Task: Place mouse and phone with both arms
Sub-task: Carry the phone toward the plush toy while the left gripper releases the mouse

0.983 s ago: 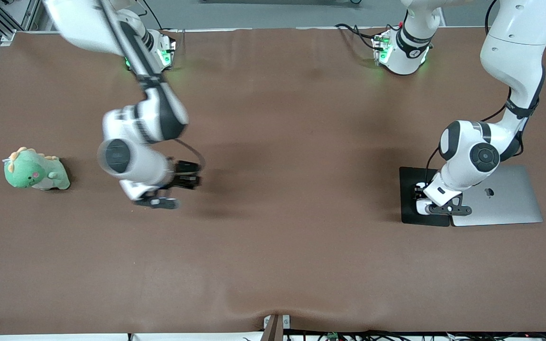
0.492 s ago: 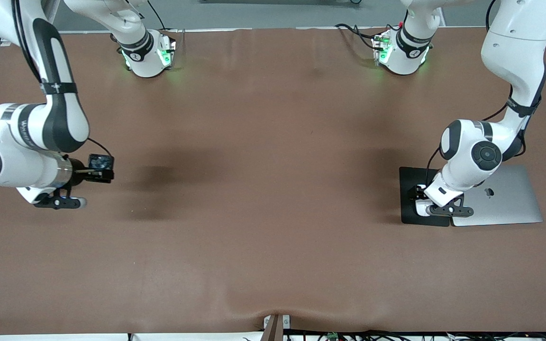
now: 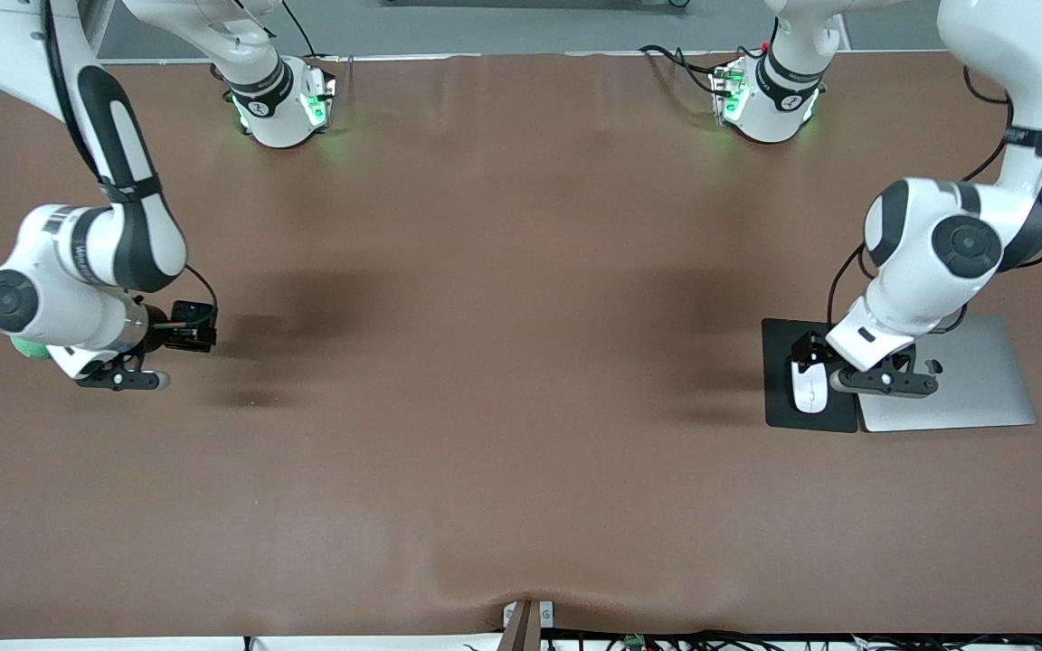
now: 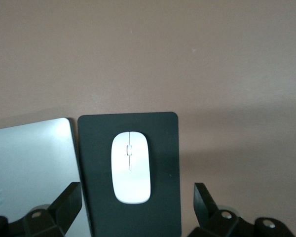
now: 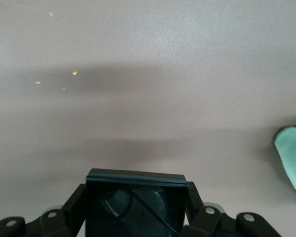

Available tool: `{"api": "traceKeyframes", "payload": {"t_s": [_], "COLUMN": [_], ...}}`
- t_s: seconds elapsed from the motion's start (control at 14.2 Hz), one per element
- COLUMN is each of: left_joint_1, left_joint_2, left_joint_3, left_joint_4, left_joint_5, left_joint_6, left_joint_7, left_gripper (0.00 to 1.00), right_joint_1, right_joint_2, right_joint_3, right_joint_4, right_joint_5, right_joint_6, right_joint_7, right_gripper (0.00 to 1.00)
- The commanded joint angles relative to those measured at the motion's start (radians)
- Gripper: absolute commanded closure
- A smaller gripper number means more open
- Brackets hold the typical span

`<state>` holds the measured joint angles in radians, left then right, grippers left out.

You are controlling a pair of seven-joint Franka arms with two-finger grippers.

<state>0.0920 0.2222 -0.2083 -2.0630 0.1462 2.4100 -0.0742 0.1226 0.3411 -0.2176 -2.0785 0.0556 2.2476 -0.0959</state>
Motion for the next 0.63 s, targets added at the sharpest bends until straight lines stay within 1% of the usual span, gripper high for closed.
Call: {"api": "traceKeyframes", "payload": {"t_s": [0.0,0.07,0.14,0.35,0.49,0.56], "left_joint_1": [0.008,0.008,0.008,0.003,0.003,0.008], "left_joint_2": [-0.124,-0.159,-0.185,-0.211,-0.208,-0.208], "left_joint_3": [-0.040,-0.049,-0.060,-0.077,-0.079,-0.079], "left_joint_4": [-0.008,0.010,0.036,0.205,0.323,0.371], "left_joint_5": [-0.063,-0.094,-0.112,-0.134,-0.163,-0.178], "left_joint_6": [-0.096,-0.141,-0.204,-0.469,-0.604,-0.650], "left_joint_7": [-0.013,-0.016,-0.016,-0.013,-0.013,-0.013], "left_gripper": [0.00,0.00,0.00,0.00,0.00,0.00], "right_joint_1": [-0.030,-0.079,-0.105,-0.112,-0.123,-0.123], "right_joint_2": [-0.001,0.009,0.021,0.045,0.064,0.078], "right_joint_3": [0.009,0.011,0.011,0.011,0.012,0.014], "right_joint_4": [-0.064,-0.067,-0.069,-0.068,-0.072,-0.074], "right_joint_5": [-0.020,-0.020,-0.020,-0.014,-0.014,-0.014], "right_joint_6": [0.096,0.116,0.131,0.179,0.225,0.246], "right_joint_7": [-0.104,-0.176,-0.204,-0.200,-0.203,-0.203], "right_gripper": [1.00,1.00,1.00,1.00,1.00,1.00]}}
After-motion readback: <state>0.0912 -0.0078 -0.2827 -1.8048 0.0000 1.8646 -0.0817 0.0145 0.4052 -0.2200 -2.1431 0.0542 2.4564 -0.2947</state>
